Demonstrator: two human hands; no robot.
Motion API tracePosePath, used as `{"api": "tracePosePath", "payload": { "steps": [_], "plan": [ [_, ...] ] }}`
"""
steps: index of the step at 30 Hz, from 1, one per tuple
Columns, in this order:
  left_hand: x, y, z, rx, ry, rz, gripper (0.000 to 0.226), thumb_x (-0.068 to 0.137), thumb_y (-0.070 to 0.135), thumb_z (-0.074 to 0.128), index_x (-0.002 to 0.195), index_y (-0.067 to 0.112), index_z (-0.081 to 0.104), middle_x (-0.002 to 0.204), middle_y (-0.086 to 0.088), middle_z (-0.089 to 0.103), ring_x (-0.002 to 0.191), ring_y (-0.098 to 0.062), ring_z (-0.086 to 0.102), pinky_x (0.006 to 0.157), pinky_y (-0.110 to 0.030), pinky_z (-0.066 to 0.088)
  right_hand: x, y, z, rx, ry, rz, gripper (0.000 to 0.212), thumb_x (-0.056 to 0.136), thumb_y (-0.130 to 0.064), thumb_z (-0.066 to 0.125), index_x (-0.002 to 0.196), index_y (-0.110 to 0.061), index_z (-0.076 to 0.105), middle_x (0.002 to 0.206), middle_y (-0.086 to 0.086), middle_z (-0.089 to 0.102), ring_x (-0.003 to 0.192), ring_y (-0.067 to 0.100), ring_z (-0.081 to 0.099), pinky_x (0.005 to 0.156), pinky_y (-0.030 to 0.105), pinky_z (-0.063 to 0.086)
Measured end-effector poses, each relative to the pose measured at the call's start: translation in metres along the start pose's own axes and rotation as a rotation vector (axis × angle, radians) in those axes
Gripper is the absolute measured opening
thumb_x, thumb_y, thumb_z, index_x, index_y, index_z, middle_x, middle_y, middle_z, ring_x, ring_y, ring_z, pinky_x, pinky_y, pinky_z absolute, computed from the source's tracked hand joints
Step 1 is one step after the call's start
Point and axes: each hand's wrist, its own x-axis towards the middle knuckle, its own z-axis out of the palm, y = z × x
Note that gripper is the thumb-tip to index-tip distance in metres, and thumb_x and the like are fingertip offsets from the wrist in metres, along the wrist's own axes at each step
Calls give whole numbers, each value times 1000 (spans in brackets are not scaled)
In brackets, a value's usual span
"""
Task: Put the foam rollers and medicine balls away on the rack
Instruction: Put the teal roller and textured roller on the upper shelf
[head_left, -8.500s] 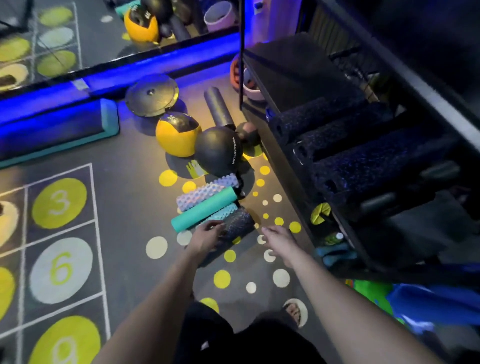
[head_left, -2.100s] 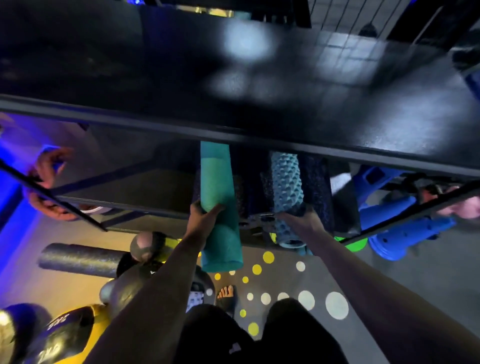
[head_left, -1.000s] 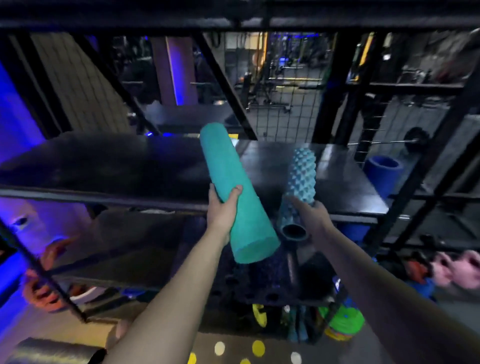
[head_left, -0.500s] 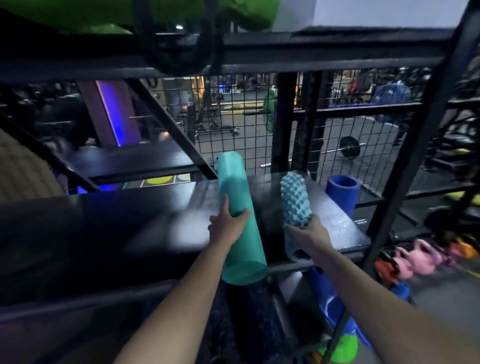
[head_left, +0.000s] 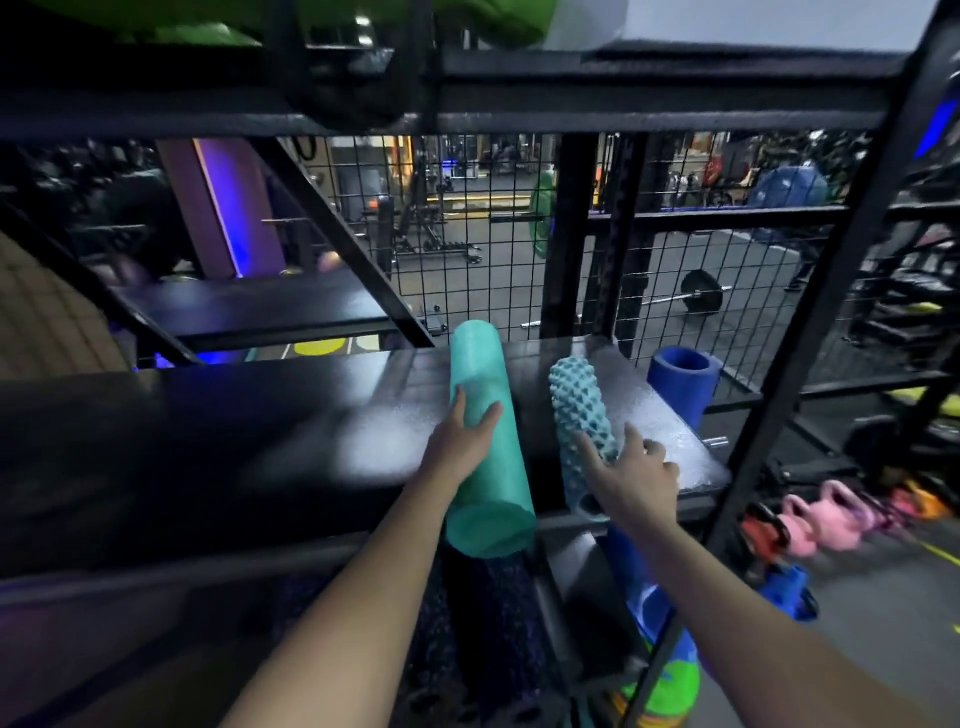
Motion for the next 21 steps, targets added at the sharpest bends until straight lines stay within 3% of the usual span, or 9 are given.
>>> {"api": "tracePosePath", "payload": {
  "steps": [2, 6, 8, 10, 12, 14, 16, 18, 21],
  "plan": [
    [-27, -1, -2, -74, 157, 29, 73, 95, 66, 46, 158, 40, 22, 153, -7, 49, 132, -30, 54, 100, -32, 46, -25, 12, -13, 1, 110, -113, 76, 94, -70, 40, 152, -22, 36, 151, 19, 38, 136, 43, 34, 113, 53, 30],
    [-95, -24, 2, -239, 431, 6, 61, 99, 55, 49, 154, 29, 40, 149, -5, 53, 137, -29, 49, 110, -36, 38, -73, 47, -24, -19, 191, -321, 55, 100, -57, 43, 141, -21, 49, 139, 17, 42, 128, 40, 36, 106, 55, 32],
    [-139, -47, 9, -252, 513, 12, 56, 100, 48, 52, 149, 22, 48, 143, -5, 59, 134, -25, 53, 114, -34, 39, -100, 65, -19, -20, 242, -401, 45, 100, -50, 45, 127, -16, 57, 126, 20, 49, 116, 43, 43, 96, 53, 38],
    [-188, -78, 15, -251, 566, 8, 49, 101, 39, 56, 144, 17, 55, 134, -4, 64, 124, -20, 60, 108, -25, 40, -133, 80, -6, 7, 256, -470, 35, 98, -45, 49, 110, -13, 59, 112, 20, 51, 105, 41, 46, 88, 52, 41],
    [-241, -117, 16, -201, 606, -20, 42, 100, 31, 59, 138, 14, 59, 124, -7, 67, 113, -20, 64, 100, -25, 45, -173, 91, 15, 56, 200, -539, 28, 97, -40, 51, 103, -14, 60, 106, 18, 52, 100, 40, 47, 84, 51, 42],
    [-303, -161, 14, -133, 572, -138, 44, 100, 28, 61, 139, 10, 57, 125, -11, 64, 106, -18, 63, 90, -18, 49, -221, 102, 47, 61, 90, -598, 32, 93, -42, 48, 101, -15, 63, 102, 17, 55, 95, 40, 52, 79, 49, 46],
    [-365, -211, 7, -15, 516, -318, 48, 99, 30, 62, 142, 9, 54, 132, -13, 62, 118, -26, 60, 96, -21, 46, -274, 114, 81, 21, -88, -627, 36, 89, -44, 47, 104, -17, 65, 101, 15, 57, 94, 40, 56, 78, 47, 49],
    [-430, -250, -5, 67, 431, -485, 46, 98, 33, 62, 138, 12, 56, 130, -14, 64, 123, -29, 59, 99, -32, 43, -331, 124, 109, -100, -359, -618, 39, 91, -45, 49, 117, -19, 63, 114, 13, 55, 108, 39, 54, 89, 48, 46],
    [-507, -317, -31, 108, 358, -696, 41, 100, 30, 61, 136, 13, 55, 122, -14, 66, 113, -29, 63, 92, -33, 46, -402, 145, 144, -329, -781, -618, 53, 95, -52, 50, 139, -22, 48, 139, 10, 46, 133, 34, 41, 107, 43, 36]
  ]
}}
